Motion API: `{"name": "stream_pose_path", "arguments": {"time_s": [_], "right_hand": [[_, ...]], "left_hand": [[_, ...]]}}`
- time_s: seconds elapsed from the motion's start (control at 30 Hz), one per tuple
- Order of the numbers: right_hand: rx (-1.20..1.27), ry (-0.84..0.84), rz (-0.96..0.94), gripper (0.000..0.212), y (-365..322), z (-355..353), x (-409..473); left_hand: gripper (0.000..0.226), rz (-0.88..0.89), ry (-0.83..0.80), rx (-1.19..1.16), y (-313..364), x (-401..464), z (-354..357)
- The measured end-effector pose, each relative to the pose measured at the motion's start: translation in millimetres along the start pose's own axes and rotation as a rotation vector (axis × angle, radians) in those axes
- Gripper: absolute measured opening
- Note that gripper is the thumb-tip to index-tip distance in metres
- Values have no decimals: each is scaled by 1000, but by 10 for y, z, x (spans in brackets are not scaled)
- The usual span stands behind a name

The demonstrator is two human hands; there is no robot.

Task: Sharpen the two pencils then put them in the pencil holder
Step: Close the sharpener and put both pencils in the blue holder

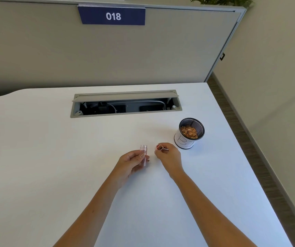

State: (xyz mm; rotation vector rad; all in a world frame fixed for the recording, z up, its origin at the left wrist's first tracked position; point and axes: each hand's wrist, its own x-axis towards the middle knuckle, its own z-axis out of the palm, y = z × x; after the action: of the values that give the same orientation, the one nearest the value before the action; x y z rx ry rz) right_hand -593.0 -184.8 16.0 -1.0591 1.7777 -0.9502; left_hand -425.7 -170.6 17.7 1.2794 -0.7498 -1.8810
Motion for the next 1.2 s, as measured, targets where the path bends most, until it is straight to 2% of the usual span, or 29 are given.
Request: {"name": "stream_pose_path", "arguments": {"time_s": [0.07, 0.13, 0.33, 0.5, 0.63, 0.83, 1.2], "right_hand": [[108, -104, 9, 15, -55, -80, -125], [110, -176, -26, 17, -129, -169, -229], [78, -229, -101, 15, -434, -374, -469], [-123, -306, -352, 20, -670, -352, -599], [-124, -332, -446, 13, -789, -274, -656], [-71, -439, -346, 20, -982, -188, -772], [-17, -433, -248, 18, -1277, 328, -1238]], "left_hand": [[17, -15, -13, -10, 28, -85, -31], [17, -28, -47, -38, 71, -174, -65], [20, -37, -114, -26, 242, -416, -139], [24, 5, -105, 8, 391, -573, -184], [27, 31, -130, 44, 517, -682, -239], [29, 52, -137, 60, 652, -848, -419], [23, 88, -182, 107, 881, -1270, -940]]}}
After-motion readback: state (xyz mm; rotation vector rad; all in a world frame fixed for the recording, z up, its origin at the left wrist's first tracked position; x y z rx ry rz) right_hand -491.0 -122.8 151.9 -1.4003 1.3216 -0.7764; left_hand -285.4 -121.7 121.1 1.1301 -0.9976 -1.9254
